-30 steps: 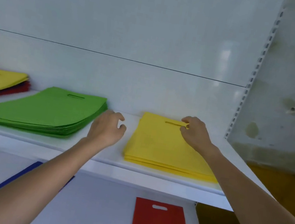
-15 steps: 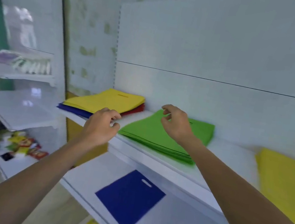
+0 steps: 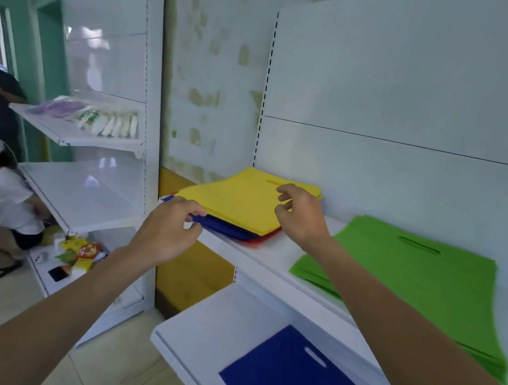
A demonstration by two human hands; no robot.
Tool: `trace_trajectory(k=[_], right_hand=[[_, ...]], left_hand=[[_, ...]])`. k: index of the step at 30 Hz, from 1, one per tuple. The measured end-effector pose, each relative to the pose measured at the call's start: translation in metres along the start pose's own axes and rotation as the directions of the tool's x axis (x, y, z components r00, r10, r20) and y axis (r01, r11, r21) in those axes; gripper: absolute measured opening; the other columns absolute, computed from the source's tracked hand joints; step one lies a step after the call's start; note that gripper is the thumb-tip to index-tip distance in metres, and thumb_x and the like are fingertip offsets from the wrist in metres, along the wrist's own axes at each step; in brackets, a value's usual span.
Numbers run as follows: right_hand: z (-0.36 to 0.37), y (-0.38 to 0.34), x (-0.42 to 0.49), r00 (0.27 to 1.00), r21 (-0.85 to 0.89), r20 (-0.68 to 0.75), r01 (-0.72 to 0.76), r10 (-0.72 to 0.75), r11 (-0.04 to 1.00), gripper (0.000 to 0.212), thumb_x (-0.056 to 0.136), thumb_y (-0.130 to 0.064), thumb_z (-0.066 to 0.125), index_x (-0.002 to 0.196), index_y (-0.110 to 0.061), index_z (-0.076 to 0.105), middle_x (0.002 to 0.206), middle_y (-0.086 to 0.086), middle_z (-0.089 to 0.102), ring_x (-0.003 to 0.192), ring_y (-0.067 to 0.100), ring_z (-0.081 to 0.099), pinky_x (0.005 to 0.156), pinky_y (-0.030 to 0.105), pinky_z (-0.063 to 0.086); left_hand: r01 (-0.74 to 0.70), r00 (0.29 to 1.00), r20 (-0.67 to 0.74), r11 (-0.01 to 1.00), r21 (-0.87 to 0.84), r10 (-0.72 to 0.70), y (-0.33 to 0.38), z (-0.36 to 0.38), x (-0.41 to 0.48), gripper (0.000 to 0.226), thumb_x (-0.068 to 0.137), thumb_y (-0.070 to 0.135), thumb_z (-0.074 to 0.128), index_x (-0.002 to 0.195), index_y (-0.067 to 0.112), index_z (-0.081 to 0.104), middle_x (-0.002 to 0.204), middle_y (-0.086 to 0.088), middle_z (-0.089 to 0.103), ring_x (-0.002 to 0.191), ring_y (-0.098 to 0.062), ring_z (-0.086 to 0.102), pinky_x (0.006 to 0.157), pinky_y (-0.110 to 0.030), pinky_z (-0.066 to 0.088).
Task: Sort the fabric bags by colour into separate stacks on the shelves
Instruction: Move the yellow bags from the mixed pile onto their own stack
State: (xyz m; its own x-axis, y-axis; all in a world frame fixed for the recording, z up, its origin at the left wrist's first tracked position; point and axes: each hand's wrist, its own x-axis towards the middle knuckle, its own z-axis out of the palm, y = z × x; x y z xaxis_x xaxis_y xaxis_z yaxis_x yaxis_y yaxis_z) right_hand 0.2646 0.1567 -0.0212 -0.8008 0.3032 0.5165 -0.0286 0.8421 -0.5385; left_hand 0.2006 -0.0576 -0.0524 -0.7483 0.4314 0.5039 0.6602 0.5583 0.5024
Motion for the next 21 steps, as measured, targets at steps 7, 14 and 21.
trace_trajectory(k=[7, 14, 21], right_hand=[[0.023, 0.021, 0.076, 1.0, -0.048, 0.007, -0.017, 0.018, 0.999, 0.036, 0.086, -0.004, 0.05, 0.122, -0.005, 0.056, 0.116, 0.011, 0.06, 0.103, 0.025, 0.056, 0.087, 0.034, 0.046], [0.043, 0.037, 0.127, 0.994, -0.012, -0.041, -0.098, 0.097, 0.995, 0.034, 0.088, -0.007, 0.052, 0.123, -0.004, 0.053, 0.116, 0.01, 0.059, 0.101, 0.024, 0.056, 0.083, 0.036, 0.048], [0.036, 0.064, 0.148, 0.957, -0.089, -0.186, -0.242, 0.223, 0.966, 0.032, 0.088, -0.009, 0.052, 0.12, -0.005, 0.054, 0.113, 0.01, 0.06, 0.093, 0.02, 0.054, 0.084, 0.032, 0.046]], left_hand=[[-0.012, 0.999, 0.031, 0.999, -0.038, 0.013, -0.033, 0.025, 0.07, 0.024, 0.089, 0.011, 0.053, 0.109, 0.016, 0.063, 0.114, -0.002, 0.055, 0.094, -0.009, 0.05, 0.077, -0.023, 0.041], [-0.024, 0.998, 0.052, 0.998, -0.058, 0.027, -0.072, 0.048, 0.136, 0.023, 0.089, 0.013, 0.054, 0.109, 0.017, 0.063, 0.117, -0.001, 0.057, 0.097, -0.01, 0.051, 0.08, -0.027, 0.043], [-0.128, 0.975, 0.177, 0.991, -0.032, 0.131, -0.101, 0.074, 0.203, 0.024, 0.089, 0.015, 0.055, 0.111, 0.017, 0.063, 0.117, -0.006, 0.056, 0.106, -0.018, 0.054, 0.081, -0.027, 0.04]])
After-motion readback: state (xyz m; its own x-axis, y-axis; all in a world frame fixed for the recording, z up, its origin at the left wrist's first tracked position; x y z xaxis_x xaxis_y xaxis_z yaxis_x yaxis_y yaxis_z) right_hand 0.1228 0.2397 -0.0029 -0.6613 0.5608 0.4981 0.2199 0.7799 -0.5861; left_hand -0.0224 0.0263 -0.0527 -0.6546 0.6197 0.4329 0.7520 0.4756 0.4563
